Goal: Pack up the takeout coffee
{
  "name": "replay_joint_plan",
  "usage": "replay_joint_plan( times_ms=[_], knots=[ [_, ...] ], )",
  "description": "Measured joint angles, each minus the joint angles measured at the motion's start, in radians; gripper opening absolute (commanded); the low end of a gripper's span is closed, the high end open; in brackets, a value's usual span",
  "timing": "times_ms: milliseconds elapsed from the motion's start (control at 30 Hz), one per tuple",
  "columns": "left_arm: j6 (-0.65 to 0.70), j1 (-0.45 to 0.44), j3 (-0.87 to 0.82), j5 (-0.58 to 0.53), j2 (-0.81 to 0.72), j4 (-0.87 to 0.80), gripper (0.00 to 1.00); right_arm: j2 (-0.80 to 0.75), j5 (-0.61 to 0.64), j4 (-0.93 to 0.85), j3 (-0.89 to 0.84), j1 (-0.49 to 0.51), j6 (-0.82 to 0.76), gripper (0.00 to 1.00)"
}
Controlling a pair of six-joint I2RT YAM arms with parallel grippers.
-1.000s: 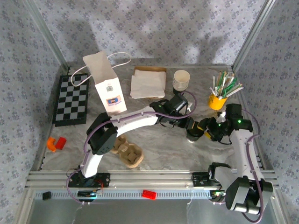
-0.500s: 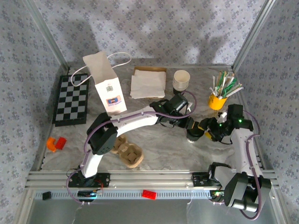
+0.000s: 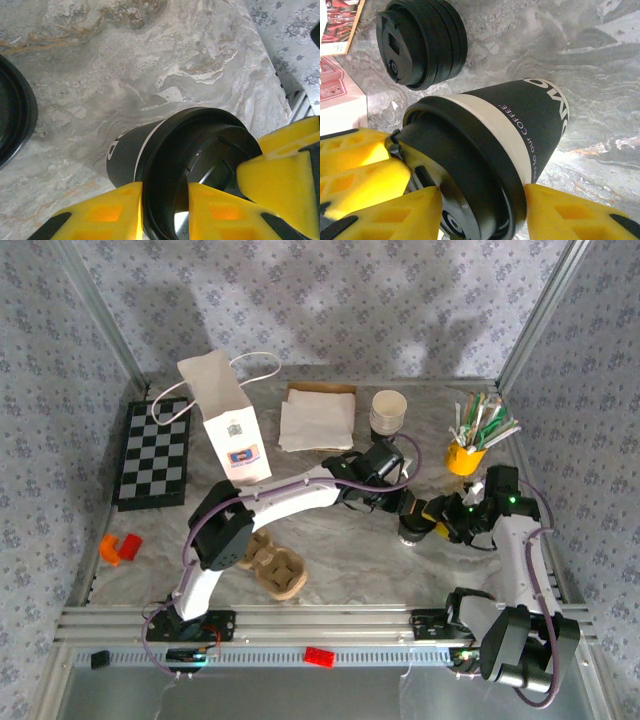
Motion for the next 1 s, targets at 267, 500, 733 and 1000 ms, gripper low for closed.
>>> replay_joint_plan(
  times_ms=[267,500,733,1000],
  knots=[
    [0.0,-0.009,0.006,-0.031,0.0,-0.013,0.29,-0.001,0.032,-0.007,0.005,0.003,-0.014,0.55],
    [0.004,-0.009,0.008,-0.03,0.001,-0.014,0.29,-0.033,0.133,-0.091,0.122,0.018,-0.028,0.5],
    [0.004,-0.009,0.008,-0.03,0.001,-0.013,0.29,0.071,0.207,-0.117,0.186,0.126,-0.06,0.41],
    [0.004,-0.01,0.008,-0.03,0.001,-0.014,0.29,0.117,0.297,-0.13,0.199,0.175,-0.068,0.3]
  ],
)
